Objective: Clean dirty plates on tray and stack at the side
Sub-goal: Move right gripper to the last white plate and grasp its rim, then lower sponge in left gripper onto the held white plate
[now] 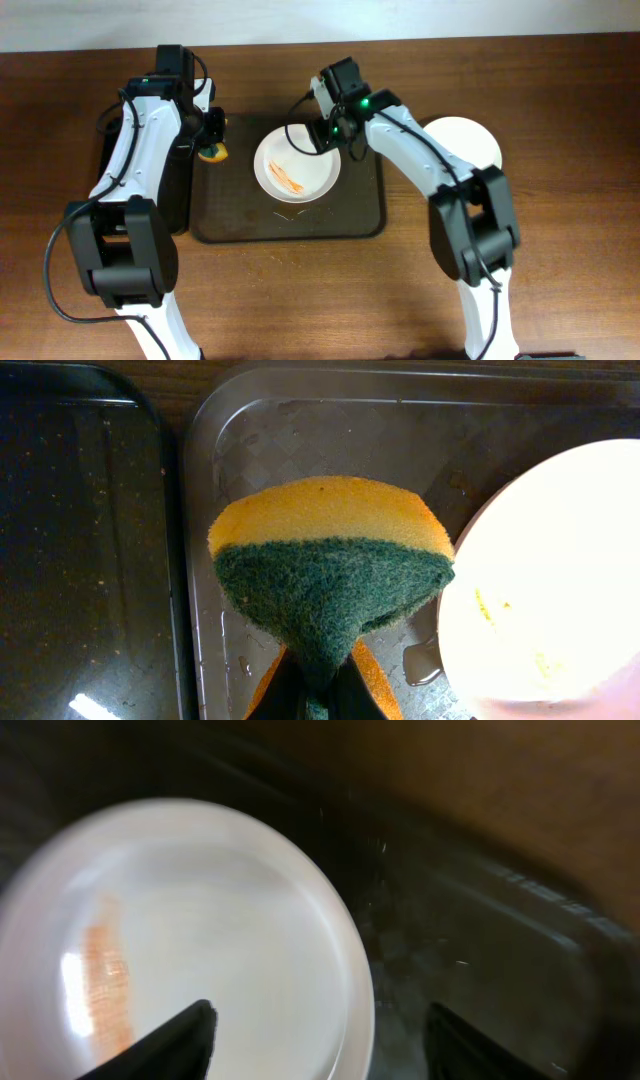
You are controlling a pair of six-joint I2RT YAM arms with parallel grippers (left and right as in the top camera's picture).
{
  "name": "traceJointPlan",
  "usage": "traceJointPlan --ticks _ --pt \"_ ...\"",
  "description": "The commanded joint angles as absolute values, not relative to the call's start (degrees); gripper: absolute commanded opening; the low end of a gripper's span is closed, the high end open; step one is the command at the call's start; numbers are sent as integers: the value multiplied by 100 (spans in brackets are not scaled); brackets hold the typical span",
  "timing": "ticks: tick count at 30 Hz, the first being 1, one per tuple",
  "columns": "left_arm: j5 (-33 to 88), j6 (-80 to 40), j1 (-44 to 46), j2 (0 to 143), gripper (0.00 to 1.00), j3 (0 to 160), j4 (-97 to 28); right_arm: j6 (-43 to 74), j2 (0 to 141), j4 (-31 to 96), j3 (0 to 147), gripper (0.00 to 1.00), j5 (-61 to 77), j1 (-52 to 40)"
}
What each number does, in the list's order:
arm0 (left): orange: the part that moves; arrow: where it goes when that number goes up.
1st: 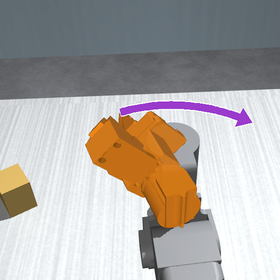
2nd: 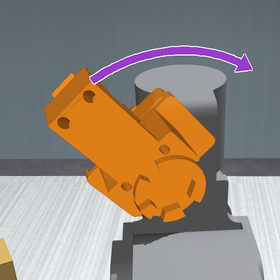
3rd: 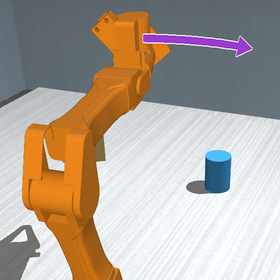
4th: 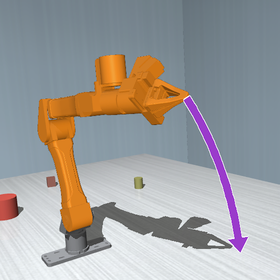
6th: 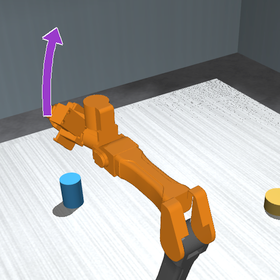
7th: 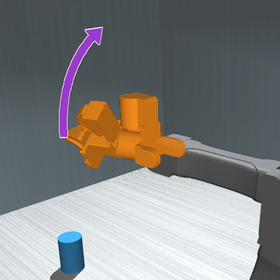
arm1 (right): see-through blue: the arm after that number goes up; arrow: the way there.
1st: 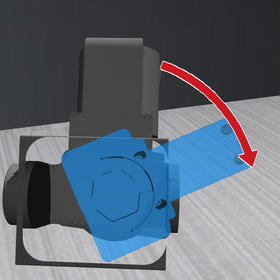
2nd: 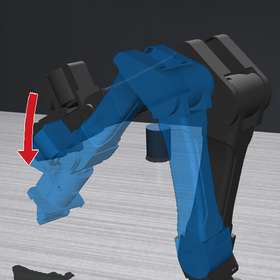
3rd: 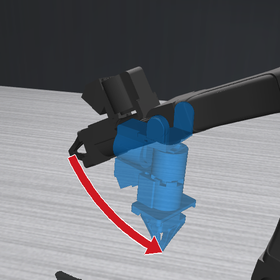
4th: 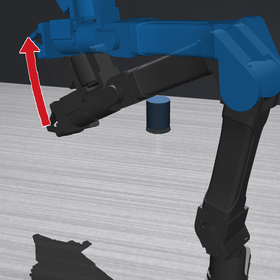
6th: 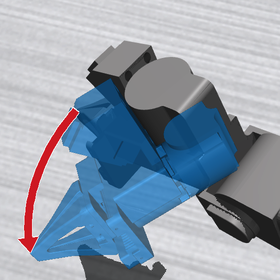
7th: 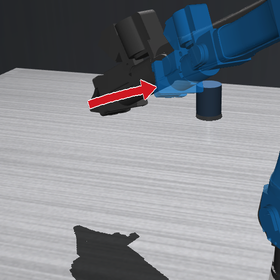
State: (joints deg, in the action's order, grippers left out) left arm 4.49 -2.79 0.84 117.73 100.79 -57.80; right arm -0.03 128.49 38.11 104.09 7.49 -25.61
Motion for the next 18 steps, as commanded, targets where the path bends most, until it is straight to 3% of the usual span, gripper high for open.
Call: traceJointPlan --ticks 1,5,8,11,16,18 --pt "519 -344 113 11819 0 10053 -5771 -145 13207 3651 10460 60 683 -2543" --pt "519 -344 110 11819 0 10053 -5774 82 13437 3573 10460 49 683 -2543" --pt "517 -342 110 11819 0 10053 -5791 401 13500 3723 10457 30 707 -2554" --pt "519 -344 110 11819 1 10053 -5791 845 13493 3916 10460 4 703 -2558" --pt "519 -344 113 11819 1 10053 -5793 2418 13493 4438 10460 4 985 -2543" --pt "519 -344 113 11819 0 10053 -5793 3618 13493 4906 10460 4 1087 -2543"
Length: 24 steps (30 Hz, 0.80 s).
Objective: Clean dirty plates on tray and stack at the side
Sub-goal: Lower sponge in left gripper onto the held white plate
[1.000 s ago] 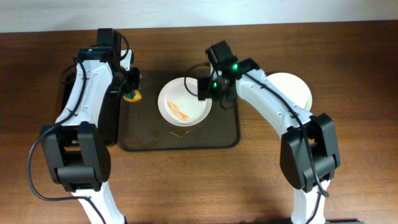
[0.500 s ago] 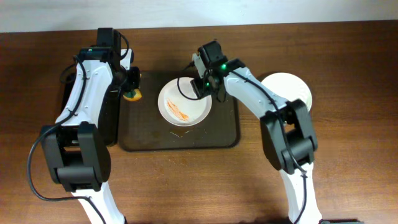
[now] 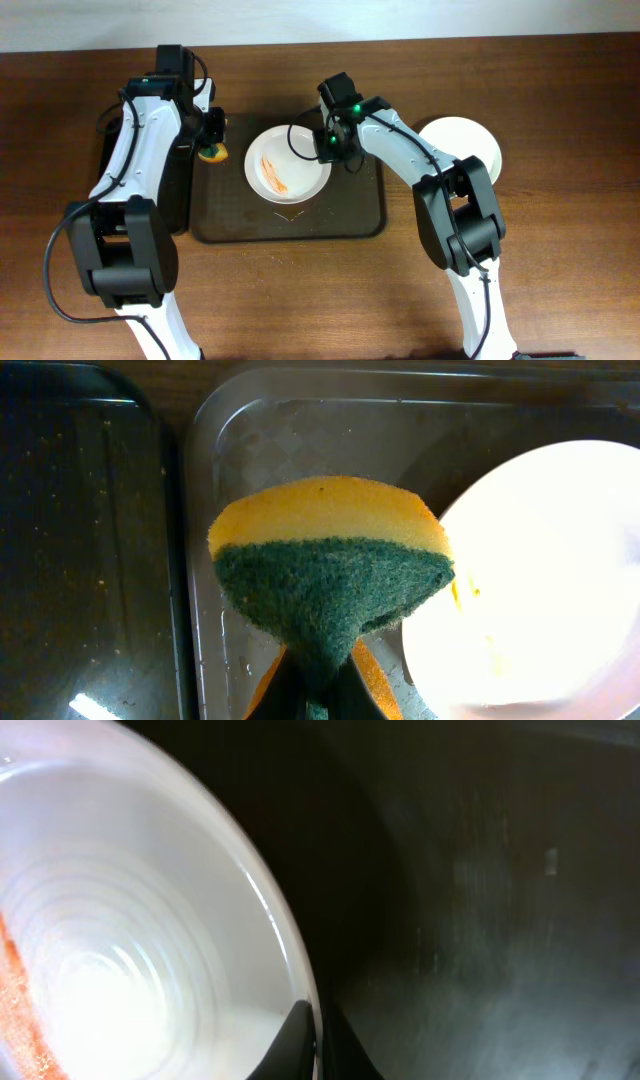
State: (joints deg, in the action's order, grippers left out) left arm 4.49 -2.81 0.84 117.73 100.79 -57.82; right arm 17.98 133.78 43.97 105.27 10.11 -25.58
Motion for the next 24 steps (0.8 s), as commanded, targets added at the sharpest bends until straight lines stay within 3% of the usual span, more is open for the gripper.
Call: traceJointPlan --ticks 1,8,12,14,16,21,24 --pt "519 -344 113 11819 1 10053 -5793 4084 13493 5109 10457 4 1175 -2554" --pt "519 -342 110 11819 0 10053 -5793 4495 13496 5225 10442 7 1431 -2738" --pt "521 -342 113 11819 0 10053 -5793 4005 13496 5028 10444 37 1441 -2637" --pt "530 -342 113 11819 0 10053 -5793 3658 13496 4934 10444 39 1446 -2545" --pt "652 -342 113 11819 1 10053 -5789 3415 13496 4897 10444 36 1461 -2499" --pt "908 -342 154 11872 0 10053 -5677 3319 13502 4930 10442 4 1457 -2473" --pt "908 -340 281 12014 0 10053 -5612 3319 13509 4952 10442 4 1457 -2484"
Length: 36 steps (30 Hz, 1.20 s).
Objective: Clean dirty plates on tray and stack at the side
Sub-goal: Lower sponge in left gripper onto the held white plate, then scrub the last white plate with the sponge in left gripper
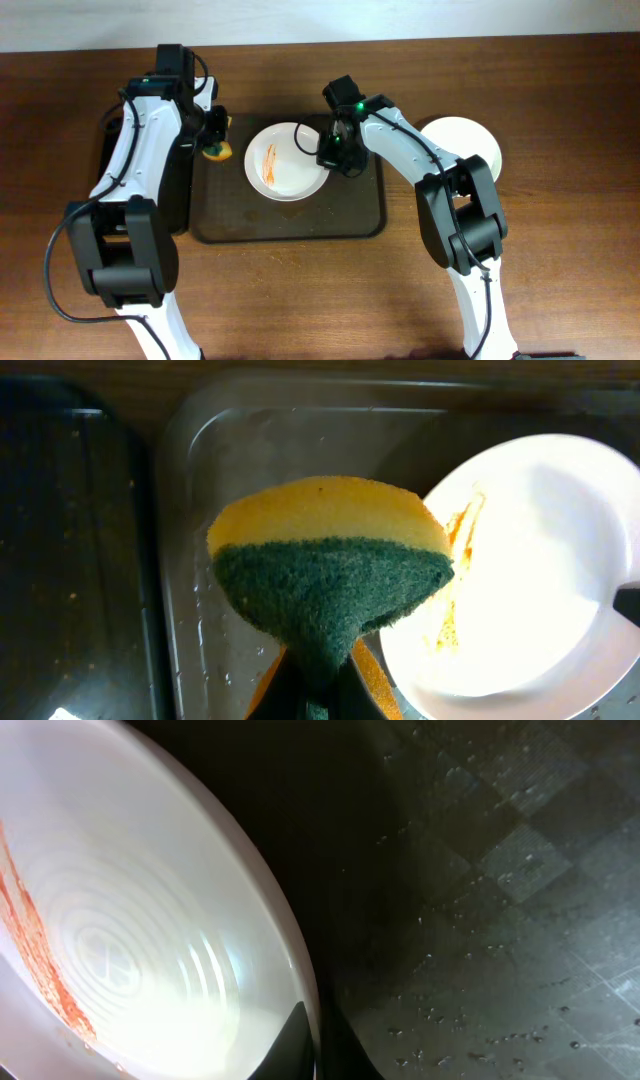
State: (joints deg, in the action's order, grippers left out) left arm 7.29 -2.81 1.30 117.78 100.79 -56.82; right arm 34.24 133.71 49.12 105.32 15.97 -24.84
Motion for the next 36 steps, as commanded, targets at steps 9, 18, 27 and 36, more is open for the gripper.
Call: traceJointPlan --ticks 9,18,27,36 --pt "923 12 941 12672 1 10053 -4932 3319 13517 4991 10442 4 1439 -2515" --pt "956 93 1275 13231 0 10053 -4399 3317 13517 4991 10442 4 1439 -2515" --pt "926 95 1291 13388 0 10082 -6125 3319 13517 4987 10442 4 1441 -2515" --pt "1455 1232 1286 13393 0 10136 -6775 3321 13517 4928 10442 4 1441 -2517"
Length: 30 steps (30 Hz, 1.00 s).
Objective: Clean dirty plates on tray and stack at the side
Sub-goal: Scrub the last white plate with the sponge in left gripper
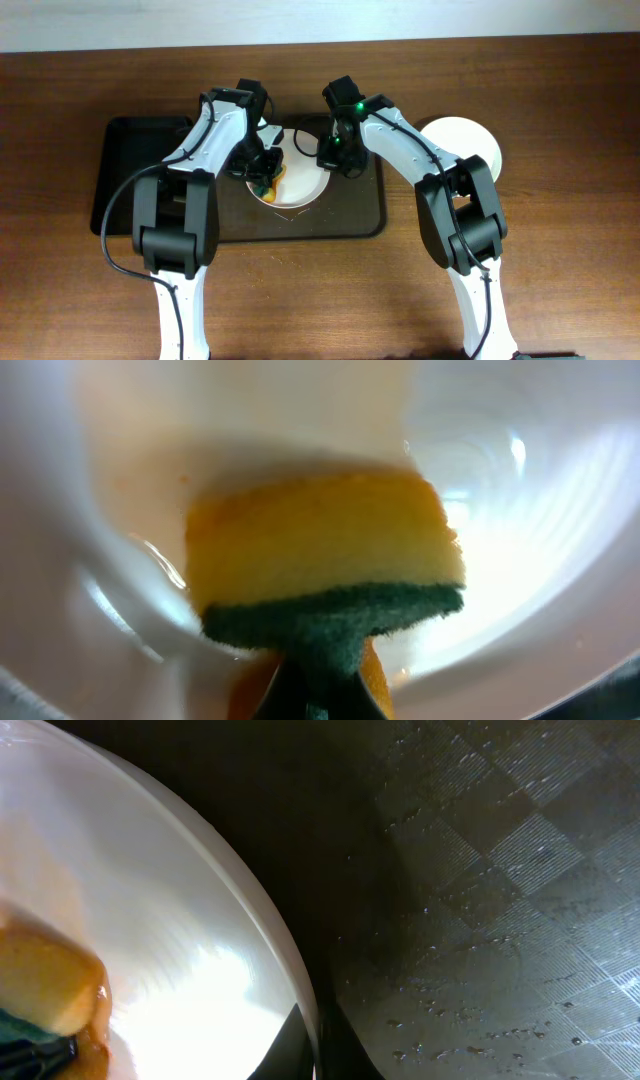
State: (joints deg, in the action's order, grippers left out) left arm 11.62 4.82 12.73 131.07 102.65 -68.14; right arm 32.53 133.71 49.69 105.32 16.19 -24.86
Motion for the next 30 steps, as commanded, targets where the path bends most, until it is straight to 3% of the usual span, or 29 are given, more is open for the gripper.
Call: traceJointPlan --ticks 1,12,19,22,27,30 --pt "1457 1282 1286 13393 0 10136 -6624 3321 13517 4928 10442 4 1441 -2517" --pt "1420 1238 1334 13458 1 10108 -4783 3321 13517 4943 10442 4 1441 -2515" --pt "-644 -1096 1345 13500 0 10108 -4447 3319 13517 4923 10442 4 1441 -2517" --pt "-1129 -1568 1345 13500 1 10108 -4421 3319 13517 4925 10442 4 1441 -2517" --pt "-996 -1461 1374 13500 0 10108 -3896 3319 13517 4925 10442 4 1441 -2517" --pt "471 -34 1415 13500 0 10108 -3555 3317 13517 4930 10442 4 1441 -2517"
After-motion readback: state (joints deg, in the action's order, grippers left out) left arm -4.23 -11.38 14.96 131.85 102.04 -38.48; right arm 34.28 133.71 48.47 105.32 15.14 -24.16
